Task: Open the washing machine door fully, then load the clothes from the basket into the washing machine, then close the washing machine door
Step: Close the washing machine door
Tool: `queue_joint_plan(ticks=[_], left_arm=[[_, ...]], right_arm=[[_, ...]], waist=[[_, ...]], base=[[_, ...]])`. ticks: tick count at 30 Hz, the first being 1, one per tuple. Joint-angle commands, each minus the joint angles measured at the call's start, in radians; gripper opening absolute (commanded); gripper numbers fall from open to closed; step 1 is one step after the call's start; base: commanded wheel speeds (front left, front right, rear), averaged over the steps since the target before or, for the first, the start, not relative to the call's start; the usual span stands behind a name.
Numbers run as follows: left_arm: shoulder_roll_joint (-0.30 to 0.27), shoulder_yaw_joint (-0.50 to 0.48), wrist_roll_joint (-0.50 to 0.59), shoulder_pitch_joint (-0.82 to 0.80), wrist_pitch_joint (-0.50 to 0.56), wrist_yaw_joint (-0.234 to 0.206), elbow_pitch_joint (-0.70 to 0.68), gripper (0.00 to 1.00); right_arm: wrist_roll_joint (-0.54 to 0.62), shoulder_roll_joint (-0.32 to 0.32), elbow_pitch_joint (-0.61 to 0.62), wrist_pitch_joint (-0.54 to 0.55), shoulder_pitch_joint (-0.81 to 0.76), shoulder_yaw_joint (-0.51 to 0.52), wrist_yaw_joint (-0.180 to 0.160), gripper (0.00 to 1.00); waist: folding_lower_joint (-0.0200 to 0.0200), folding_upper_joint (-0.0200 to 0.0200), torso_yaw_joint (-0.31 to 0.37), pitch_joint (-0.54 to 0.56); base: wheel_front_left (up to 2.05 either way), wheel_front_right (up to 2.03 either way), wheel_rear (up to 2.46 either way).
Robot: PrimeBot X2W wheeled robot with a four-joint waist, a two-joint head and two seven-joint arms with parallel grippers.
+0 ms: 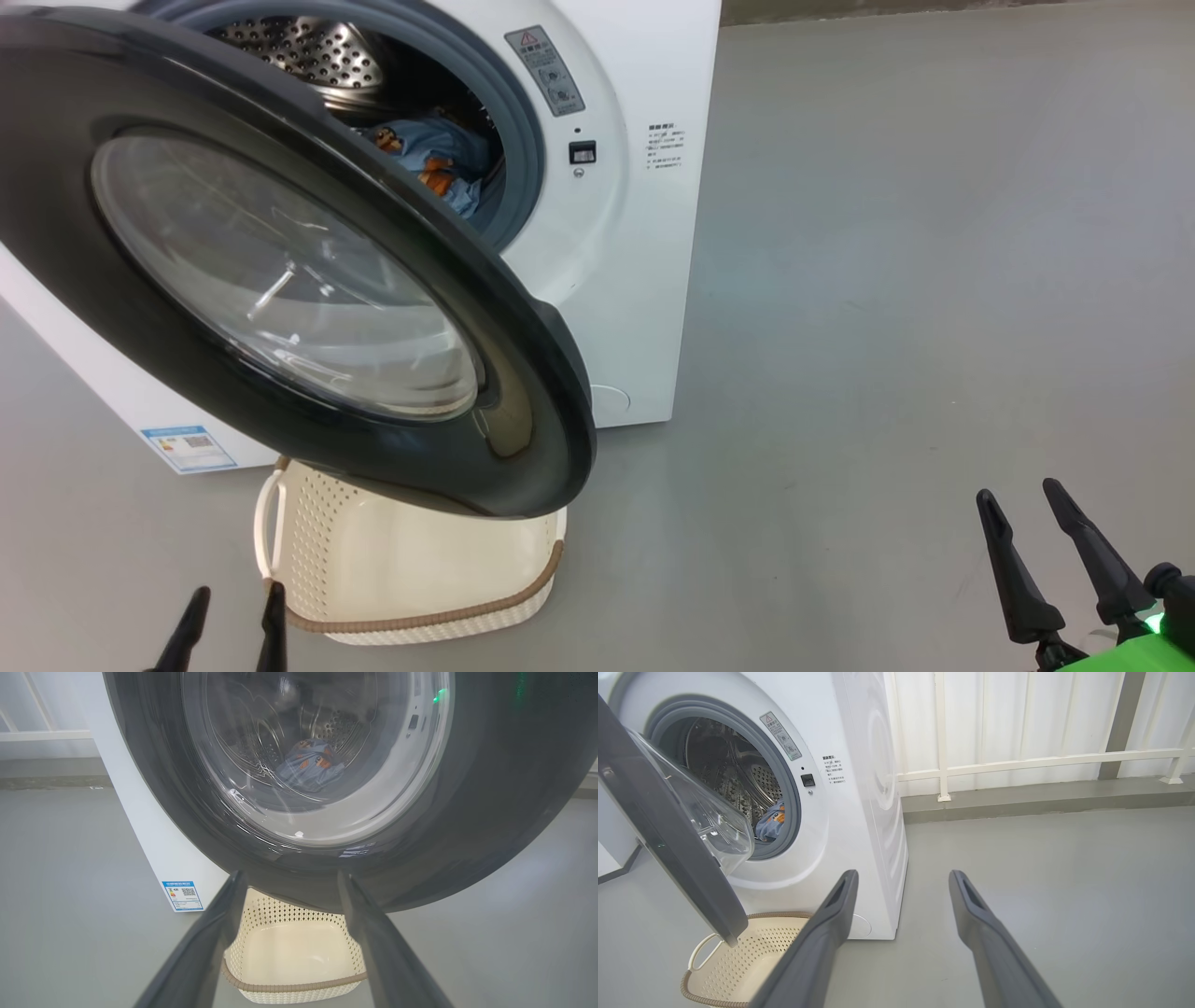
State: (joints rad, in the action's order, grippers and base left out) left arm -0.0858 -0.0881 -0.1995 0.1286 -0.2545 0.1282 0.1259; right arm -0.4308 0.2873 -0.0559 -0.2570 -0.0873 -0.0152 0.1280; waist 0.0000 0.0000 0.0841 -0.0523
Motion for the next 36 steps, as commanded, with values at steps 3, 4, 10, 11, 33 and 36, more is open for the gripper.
queue_joint_plan(ticks=[3, 4, 10, 11, 33, 36], left_arm=[[0.011, -0.054, 0.046, -0.001, -0.007, 0.002, -0.014, 1.0], [0.016, -0.059, 0.05, -0.002, -0.007, 0.002, -0.009, 1.0], [0.031, -0.064, 0.057, -0.003, -0.007, 0.002, 0.006, 1.0], [0.032, -0.065, 0.057, -0.003, -0.007, 0.002, 0.007, 1.0], [0.035, -0.063, 0.028, -0.022, -0.007, 0.002, -0.028, 1.0], [0.035, -0.054, 0.021, -0.022, -0.007, 0.002, -0.038, 1.0]], right_arm=[[0.006, 0.017, 0.018, -0.005, -0.001, -0.013, 0.003, 1.0], [0.006, 0.016, 0.017, -0.005, 0.0, -0.014, 0.003, 1.0], [0.006, 0.015, 0.011, -0.005, 0.001, -0.018, 0.003, 1.0], [0.006, 0.014, 0.011, -0.005, 0.001, -0.018, 0.003, 1.0], [-0.024, -0.03, 0.055, -0.005, 0.175, -0.093, 0.003, 0.0], [-0.032, -0.042, 0.085, -0.005, 0.24, -0.12, 0.003, 0.0]], waist=[[0.0, 0.0, -0.004, -0.004], [0.0, 0.0, -0.005, -0.005], [0.0, 0.0, -0.007, -0.006], [0.0, 0.0, -0.008, -0.006], [0.0, 0.0, -0.075, 0.016], [0.0, 0.0, -0.095, 0.019]], base=[[0.0, 0.0, 0.0], [0.0, 0.0, 0.0], [0.0, 0.0, 0.0], [0.0, 0.0, 0.0], [0.0, 0.0, 0.0], [0.0, 0.0, 0.0]])
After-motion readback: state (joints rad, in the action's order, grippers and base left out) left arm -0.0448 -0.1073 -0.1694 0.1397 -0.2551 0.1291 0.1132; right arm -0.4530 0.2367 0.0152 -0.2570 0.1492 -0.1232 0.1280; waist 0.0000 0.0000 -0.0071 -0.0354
